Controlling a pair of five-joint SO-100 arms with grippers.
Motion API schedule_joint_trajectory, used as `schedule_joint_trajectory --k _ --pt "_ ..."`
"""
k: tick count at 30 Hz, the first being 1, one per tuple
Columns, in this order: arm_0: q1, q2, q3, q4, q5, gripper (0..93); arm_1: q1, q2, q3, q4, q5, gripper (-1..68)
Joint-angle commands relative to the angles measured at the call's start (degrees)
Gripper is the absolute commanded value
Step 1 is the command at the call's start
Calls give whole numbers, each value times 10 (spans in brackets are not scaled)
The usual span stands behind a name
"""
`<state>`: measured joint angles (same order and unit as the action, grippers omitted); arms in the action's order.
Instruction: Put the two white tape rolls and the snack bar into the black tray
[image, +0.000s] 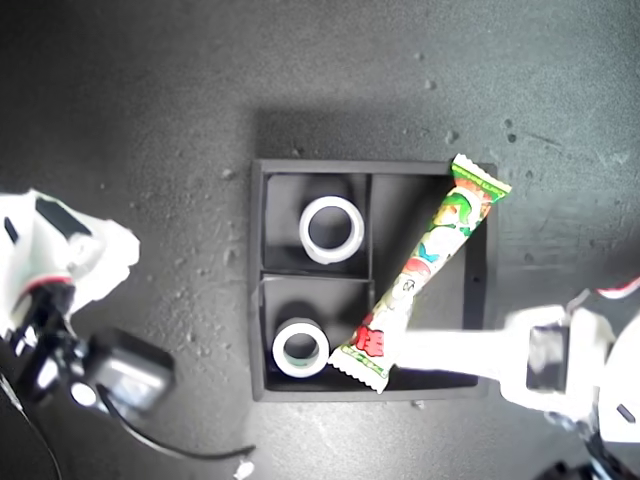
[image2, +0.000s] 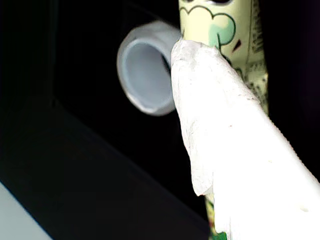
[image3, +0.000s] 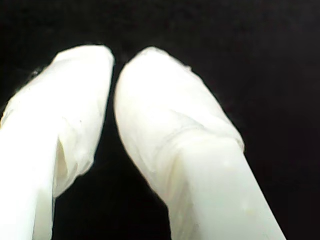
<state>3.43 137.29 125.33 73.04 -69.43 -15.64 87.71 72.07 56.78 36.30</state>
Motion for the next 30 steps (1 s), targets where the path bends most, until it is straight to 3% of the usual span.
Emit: schedule_joint_trajectory --k 1,3,5,7,8,10,13,22,30 --pt "-1 144 163 -65 -17 0 -5 22 -127 176 177 193" --pt "2 185 202 -75 -19 0 -11 61 -94 185 257 183" --pt "3 214 227 -79 -20 0 -17 119 -14 152 317 123" --pt "0 245 253 -83 -19 0 -13 223 142 58 381 15" --pt "-3 267 271 -88 -18 0 -9 297 256 -25 411 -4" --pt "-5 318 307 -94 -18 0 5 453 465 -146 454 -6" --pt "-6 399 360 -94 -24 0 32 620 679 -194 483 -6" --pt "-4 567 467 -37 -34 0 83 749 902 -175 450 -7" --pt "0 568 507 -32 -34 0 105 908 1070 -120 445 -6"
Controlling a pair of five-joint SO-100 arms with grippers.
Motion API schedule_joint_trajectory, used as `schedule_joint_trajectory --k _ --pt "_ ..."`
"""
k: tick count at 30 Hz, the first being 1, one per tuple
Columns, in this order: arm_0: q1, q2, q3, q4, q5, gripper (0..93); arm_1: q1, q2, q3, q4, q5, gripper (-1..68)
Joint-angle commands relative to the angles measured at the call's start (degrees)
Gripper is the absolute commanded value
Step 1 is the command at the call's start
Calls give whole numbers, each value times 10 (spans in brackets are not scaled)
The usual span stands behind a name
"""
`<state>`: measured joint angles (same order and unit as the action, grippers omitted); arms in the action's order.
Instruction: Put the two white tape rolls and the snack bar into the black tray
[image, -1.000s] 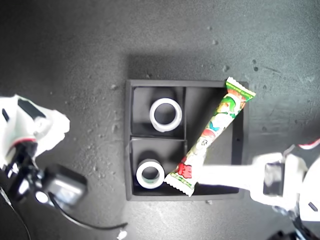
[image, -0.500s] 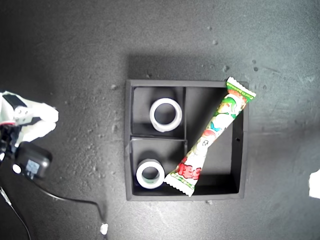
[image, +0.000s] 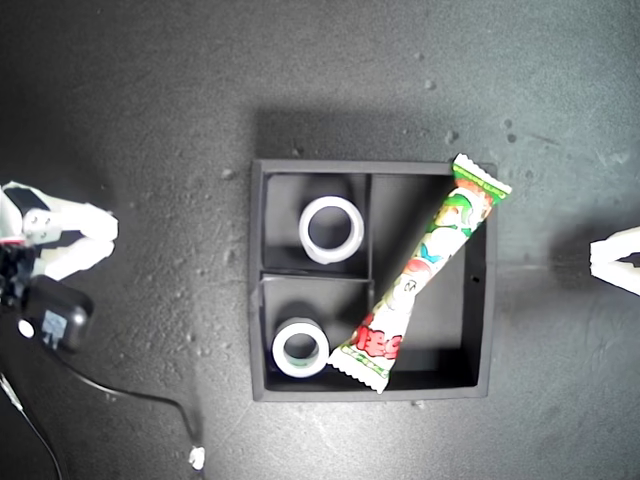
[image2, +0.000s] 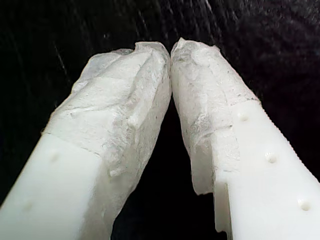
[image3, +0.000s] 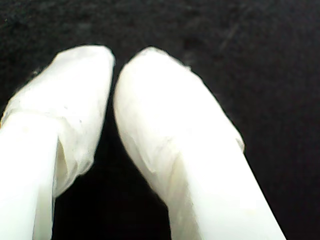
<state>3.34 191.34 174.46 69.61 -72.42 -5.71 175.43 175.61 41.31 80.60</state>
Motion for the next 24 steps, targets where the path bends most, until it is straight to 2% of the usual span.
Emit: schedule_joint_trajectory --k 1,4,6,7,8,12,15,17,18,24 --pt "1 27 23 2 -4 0 6 33 34 47 1 -6" --pt "1 27 54 -28 8 0 18 33 34 68 -6 -4" --pt "2 27 54 -25 1 0 31 33 34 129 27 -5" --pt "1 27 54 -21 -4 11 31 29 34 149 36 -5" --pt "-1 27 54 -13 -11 69 31 25 34 171 51 -5" --pt "-2 27 54 46 -113 68 20 25 34 276 145 -2" --pt "-14 27 54 66 -71 67 14 25 34 287 133 -2" --pt "-18 27 54 69 -2 67 47 29 34 308 69 -2" --pt "-17 27 54 74 11 67 59 29 34 301 13 -1" --pt "-14 27 54 98 3 67 66 33 34 300 -29 0"
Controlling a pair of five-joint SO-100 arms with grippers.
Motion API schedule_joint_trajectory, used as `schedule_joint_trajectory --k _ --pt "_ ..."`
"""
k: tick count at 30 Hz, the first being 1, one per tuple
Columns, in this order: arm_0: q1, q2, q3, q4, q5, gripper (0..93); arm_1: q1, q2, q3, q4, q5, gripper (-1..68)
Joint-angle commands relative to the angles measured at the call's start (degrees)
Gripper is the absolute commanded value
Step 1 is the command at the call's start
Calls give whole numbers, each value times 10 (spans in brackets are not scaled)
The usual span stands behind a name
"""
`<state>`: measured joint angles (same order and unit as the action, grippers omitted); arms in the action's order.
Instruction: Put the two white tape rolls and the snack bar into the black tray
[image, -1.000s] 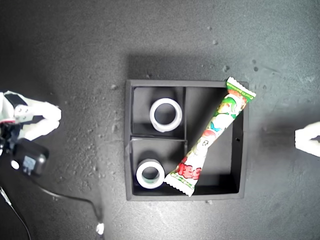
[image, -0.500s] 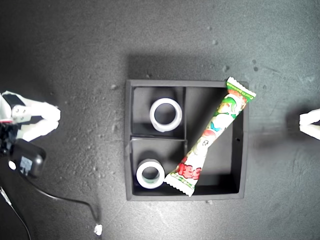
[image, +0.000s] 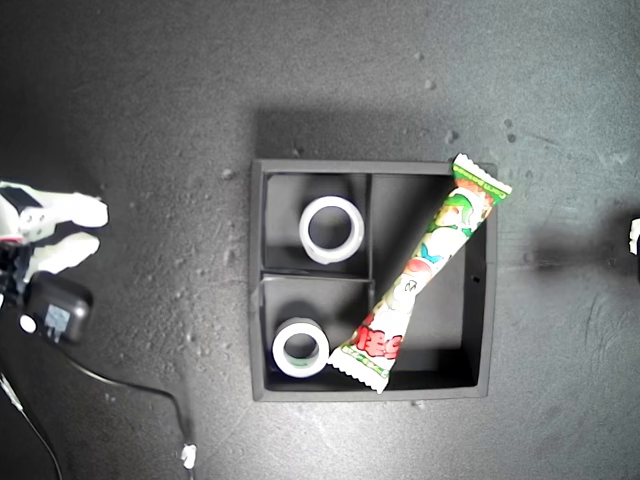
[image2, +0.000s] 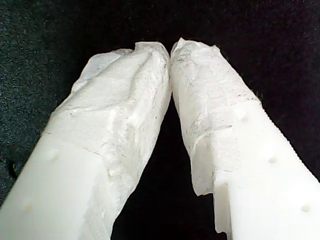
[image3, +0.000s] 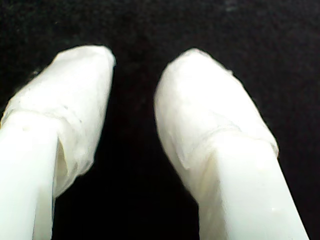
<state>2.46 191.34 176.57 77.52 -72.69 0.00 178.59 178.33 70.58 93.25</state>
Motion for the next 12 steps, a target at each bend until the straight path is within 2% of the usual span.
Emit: schedule_joint_trajectory --k 1,12 --pt "-2 27 33 19 4 67 9 1 7 7 -156 0" --pt "-2 27 33 19 4 67 1 1 7 7 -155 0"
